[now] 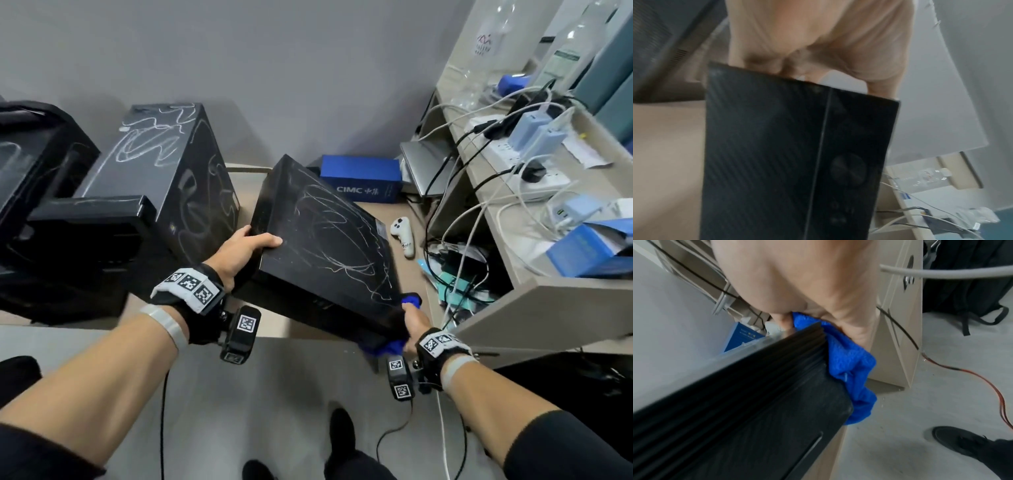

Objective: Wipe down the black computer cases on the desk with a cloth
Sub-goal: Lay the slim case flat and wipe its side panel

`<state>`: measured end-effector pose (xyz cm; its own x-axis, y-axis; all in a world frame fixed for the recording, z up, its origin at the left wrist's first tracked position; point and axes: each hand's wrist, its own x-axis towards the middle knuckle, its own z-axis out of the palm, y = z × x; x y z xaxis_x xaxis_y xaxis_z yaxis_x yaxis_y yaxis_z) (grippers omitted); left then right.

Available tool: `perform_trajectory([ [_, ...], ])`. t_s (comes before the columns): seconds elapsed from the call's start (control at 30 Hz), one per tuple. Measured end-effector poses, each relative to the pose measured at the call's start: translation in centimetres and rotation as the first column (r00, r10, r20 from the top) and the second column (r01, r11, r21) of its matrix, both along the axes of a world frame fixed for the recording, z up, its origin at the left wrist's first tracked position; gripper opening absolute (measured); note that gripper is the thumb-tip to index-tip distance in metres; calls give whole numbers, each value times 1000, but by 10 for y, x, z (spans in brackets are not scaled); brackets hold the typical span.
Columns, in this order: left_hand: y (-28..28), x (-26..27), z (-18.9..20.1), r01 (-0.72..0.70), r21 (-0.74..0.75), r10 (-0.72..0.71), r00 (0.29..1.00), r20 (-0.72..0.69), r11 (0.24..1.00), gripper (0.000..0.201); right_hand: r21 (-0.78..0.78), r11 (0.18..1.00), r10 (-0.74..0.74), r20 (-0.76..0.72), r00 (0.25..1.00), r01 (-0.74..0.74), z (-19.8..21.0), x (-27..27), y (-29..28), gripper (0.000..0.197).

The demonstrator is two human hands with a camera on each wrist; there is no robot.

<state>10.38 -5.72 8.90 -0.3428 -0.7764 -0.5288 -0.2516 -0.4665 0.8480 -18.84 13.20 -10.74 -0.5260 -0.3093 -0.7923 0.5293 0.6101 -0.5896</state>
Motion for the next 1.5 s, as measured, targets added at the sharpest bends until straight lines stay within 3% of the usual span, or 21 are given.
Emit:
perform_trajectory([
  [0.03, 0, 0, -9, 16, 32, -16, 1000, -7, 999, 53, 12, 1000, -26, -32, 999, 26, 21, 0, 1, 20],
  [0.1, 1, -2, -24, 15, 97, -15, 1000, -1, 995, 67, -11, 999, -48, -62, 997, 47, 15, -18, 0, 25],
  [0.13, 2, -1, -32, 25, 140, -26, 1000, 1, 990, 75, 0, 999, -38, -67, 997, 38, 10, -25, -1, 37],
  [0.17, 4, -2, -37, 39, 177, -37, 999, -14, 983, 69, 16, 1000, -26, -84, 996, 27, 16, -25, -3, 50],
  [0.23, 6, -2, -50, 44, 246, -32, 998, -53, 968, 52, 54, 999, 1, -117, 993, 6, -17, -45, -7, 54],
  [0.27, 7, -3, -56, 40, 269, -20, 997, -77, 962, 59, 57, 998, 16, -136, 991, -8, -31, -54, -8, 53],
  [0.37, 3, 2, -88, -30, 286, 26, 999, 18, 958, 80, 109, 994, 4, -177, 984, 15, -59, -67, -10, 84],
  [0.43, -2, 6, -108, -74, 307, 49, 995, 87, 949, 92, 104, 994, -5, -153, 988, 21, -39, -55, -13, 74],
  [0.5, -9, 6, -127, -106, 340, 65, 989, 132, 934, 99, 106, 994, -10, -165, 986, 28, 23, -16, -27, 55],
  [0.53, -11, 5, -134, -120, 349, 75, 988, 138, 930, 100, 116, 993, -16, -186, 982, 38, 28, -11, -29, 51],
  [0.63, -22, 10, -175, -140, 396, 90, 986, 142, 907, 95, 95, 995, -1, -190, 982, 20, 4, -25, -33, 66],
  [0.73, -38, 17, -223, -132, 487, 50, 983, 178, 863, 143, 124, 992, 14, -217, 976, 13, -1, -26, -37, 72],
  [0.83, -52, 19, -285, -118, 497, -15, 966, 256, 860, 143, 181, 984, 50, -273, 961, 0, -20, -36, -34, 74],
  [0.9, -54, 22, -288, -116, 491, 5, 975, 221, 863, 145, 256, 966, 133, -339, 931, -45, 0, -26, -36, 84],
  [0.97, -57, 23, -293, -132, 454, 55, 982, 179, 881, 154, 321, 943, 221, -420, 880, -84, 33, -13, -37, 67],
  [1.03, -45, 19, -246, -112, 433, 43, 985, 165, 895, 156, 389, 920, 258, -500, 827, -52, 54, -4, -30, 52],
  [1.1, -32, 20, -196, -172, 420, 104, 978, 180, 891, 137, 412, 911, 265, -548, 793, -19, 60, 2, -20, 51],
  [1.2, -19, 20, -134, -198, 353, 150, 976, 158, 914, 90, 425, 905, 265, -589, 764, 14, 68, 15, -16, 53],
  [1.27, -17, 20, -123, -162, 345, 119, 983, 143, 925, 81, 401, 916, 265, -640, 721, 19, 78, 18, -18, 52],
  [1.43, -17, 20, -126, -122, 353, 79, 988, 133, 928, 84, 348, 938, 275, -756, 595, 8, 103, 28, -20, 51],
  [1.5, -16, 21, -128, -121, 364, 79, 989, 128, 923, 85, 312, 950, 250, -793, 555, 17, 109, 39, -12, 60],
])
